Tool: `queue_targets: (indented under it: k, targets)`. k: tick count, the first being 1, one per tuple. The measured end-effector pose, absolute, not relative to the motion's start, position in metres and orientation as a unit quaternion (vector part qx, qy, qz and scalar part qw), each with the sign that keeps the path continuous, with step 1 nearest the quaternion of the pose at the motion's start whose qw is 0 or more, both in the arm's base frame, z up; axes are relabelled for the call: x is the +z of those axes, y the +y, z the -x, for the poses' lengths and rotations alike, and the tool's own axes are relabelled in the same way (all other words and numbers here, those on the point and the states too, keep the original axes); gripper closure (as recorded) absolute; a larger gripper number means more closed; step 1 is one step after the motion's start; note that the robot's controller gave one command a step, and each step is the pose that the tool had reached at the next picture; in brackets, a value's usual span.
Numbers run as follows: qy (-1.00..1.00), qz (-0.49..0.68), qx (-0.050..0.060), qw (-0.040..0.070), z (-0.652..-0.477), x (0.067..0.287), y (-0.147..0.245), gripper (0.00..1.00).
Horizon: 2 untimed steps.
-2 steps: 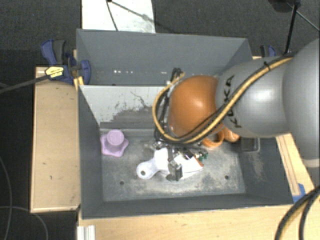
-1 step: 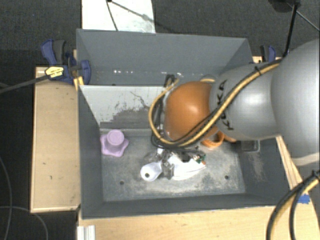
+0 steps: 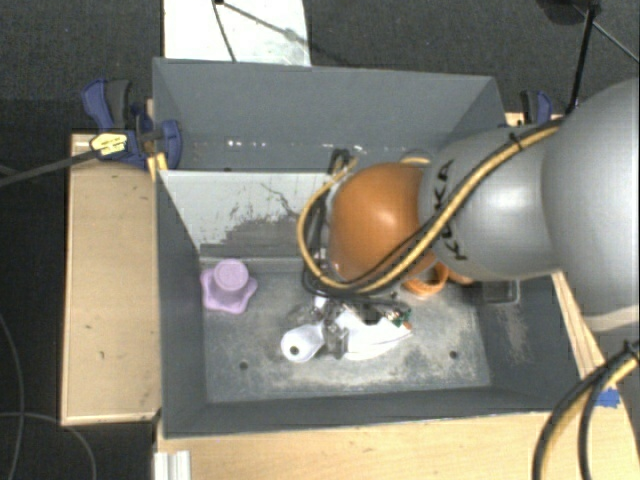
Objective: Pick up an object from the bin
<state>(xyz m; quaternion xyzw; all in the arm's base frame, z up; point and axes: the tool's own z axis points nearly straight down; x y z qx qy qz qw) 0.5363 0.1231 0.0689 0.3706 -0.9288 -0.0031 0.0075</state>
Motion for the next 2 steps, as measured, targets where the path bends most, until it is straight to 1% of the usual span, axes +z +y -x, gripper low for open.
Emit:
queue_targets:
  k: [1, 2]
  targets:
    - [-0.929, -0.37, -0.003, 0.008, -0.535, 0.073, 0.123, 1.0]
    - [-0.929, -0.37, -0.002, 0.006, -0.535, 0.094, 0.122, 1.0]
